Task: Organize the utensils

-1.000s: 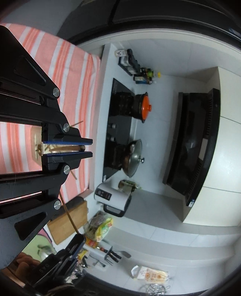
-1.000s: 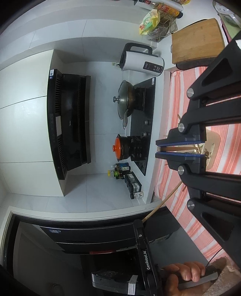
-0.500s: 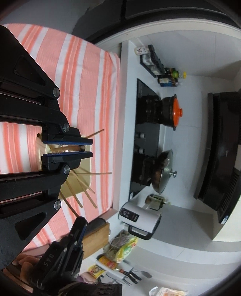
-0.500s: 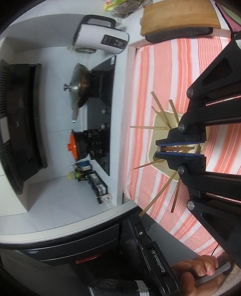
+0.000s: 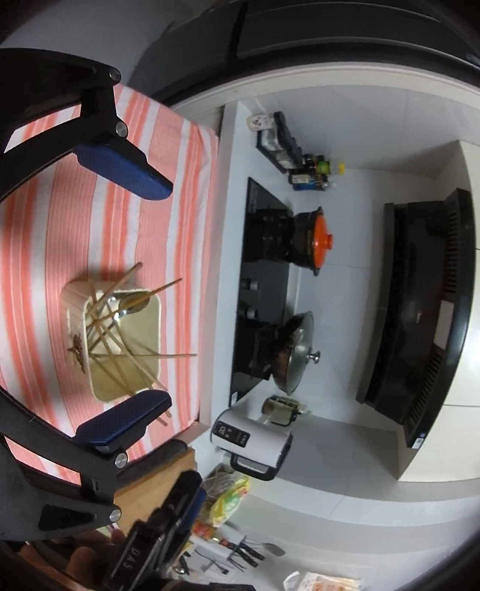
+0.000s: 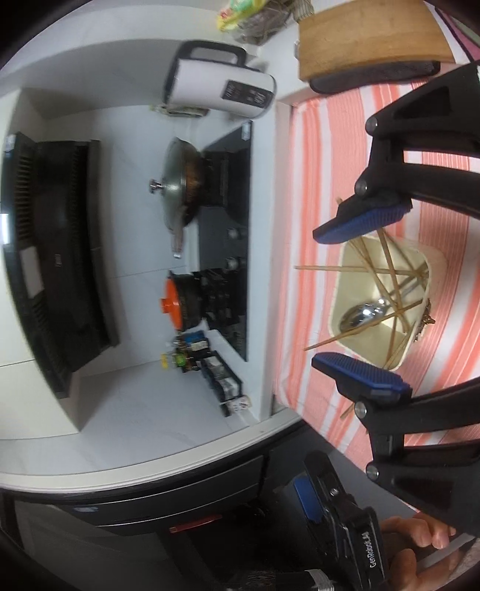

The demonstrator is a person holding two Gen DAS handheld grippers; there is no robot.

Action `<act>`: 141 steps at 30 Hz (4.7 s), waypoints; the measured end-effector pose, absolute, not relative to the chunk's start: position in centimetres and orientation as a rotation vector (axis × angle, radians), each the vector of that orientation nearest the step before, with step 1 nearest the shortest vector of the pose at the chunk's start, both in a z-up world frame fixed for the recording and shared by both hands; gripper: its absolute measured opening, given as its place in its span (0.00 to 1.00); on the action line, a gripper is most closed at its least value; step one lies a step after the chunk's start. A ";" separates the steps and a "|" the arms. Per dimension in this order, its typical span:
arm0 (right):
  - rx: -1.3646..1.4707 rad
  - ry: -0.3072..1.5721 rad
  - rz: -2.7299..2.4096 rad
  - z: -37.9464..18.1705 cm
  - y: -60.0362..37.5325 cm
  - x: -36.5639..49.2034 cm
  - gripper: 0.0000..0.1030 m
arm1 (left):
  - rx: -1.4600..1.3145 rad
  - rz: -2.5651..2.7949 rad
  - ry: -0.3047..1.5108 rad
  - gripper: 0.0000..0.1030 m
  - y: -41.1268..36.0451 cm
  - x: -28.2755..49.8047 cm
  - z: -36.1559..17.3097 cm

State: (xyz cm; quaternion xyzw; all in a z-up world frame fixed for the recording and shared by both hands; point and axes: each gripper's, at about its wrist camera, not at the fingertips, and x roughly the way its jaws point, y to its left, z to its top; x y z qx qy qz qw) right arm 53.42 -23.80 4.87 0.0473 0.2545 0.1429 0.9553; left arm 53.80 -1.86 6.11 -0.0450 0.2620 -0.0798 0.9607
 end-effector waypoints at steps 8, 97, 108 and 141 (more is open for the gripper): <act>0.032 0.415 0.182 7.2 -24.7 43.7 0.88 | -0.010 -0.161 0.532 1.00 -1.9 43.7 4.1; -0.015 0.440 0.197 7.9 -20.7 22.4 0.99 | 0.011 0.038 0.531 1.00 -2.2 25.1 7.1; -0.019 0.442 0.201 7.9 -20.5 22.5 0.99 | 0.008 0.033 0.535 1.00 -2.0 25.3 7.1; -0.025 0.464 0.206 7.1 -20.5 22.8 0.99 | 0.015 0.053 0.496 1.00 -2.4 25.3 6.3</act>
